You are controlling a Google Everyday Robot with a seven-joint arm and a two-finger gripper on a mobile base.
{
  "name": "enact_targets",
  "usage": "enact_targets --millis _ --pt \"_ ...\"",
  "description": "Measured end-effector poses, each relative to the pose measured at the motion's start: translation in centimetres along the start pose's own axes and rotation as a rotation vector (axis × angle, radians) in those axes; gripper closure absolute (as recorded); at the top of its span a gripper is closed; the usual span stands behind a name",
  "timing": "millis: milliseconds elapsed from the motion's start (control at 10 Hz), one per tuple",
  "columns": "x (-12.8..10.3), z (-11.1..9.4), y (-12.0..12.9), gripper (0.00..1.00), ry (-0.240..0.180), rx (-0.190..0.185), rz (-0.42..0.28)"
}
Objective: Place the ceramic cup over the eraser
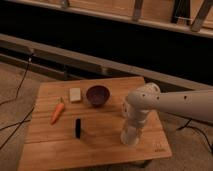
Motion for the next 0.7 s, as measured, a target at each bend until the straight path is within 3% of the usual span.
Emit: enact_targets --millis 200,400,700 --pt "-0.3 -0.1 0.2 0.98 -0.008 -0.001 -0.006" --pt "-0.4 -0.7 0.7 1.0 -0.016 0.003 -0.016" --pt "-0.3 -3.2 2.1 1.0 -0.037 0.036 -0.057"
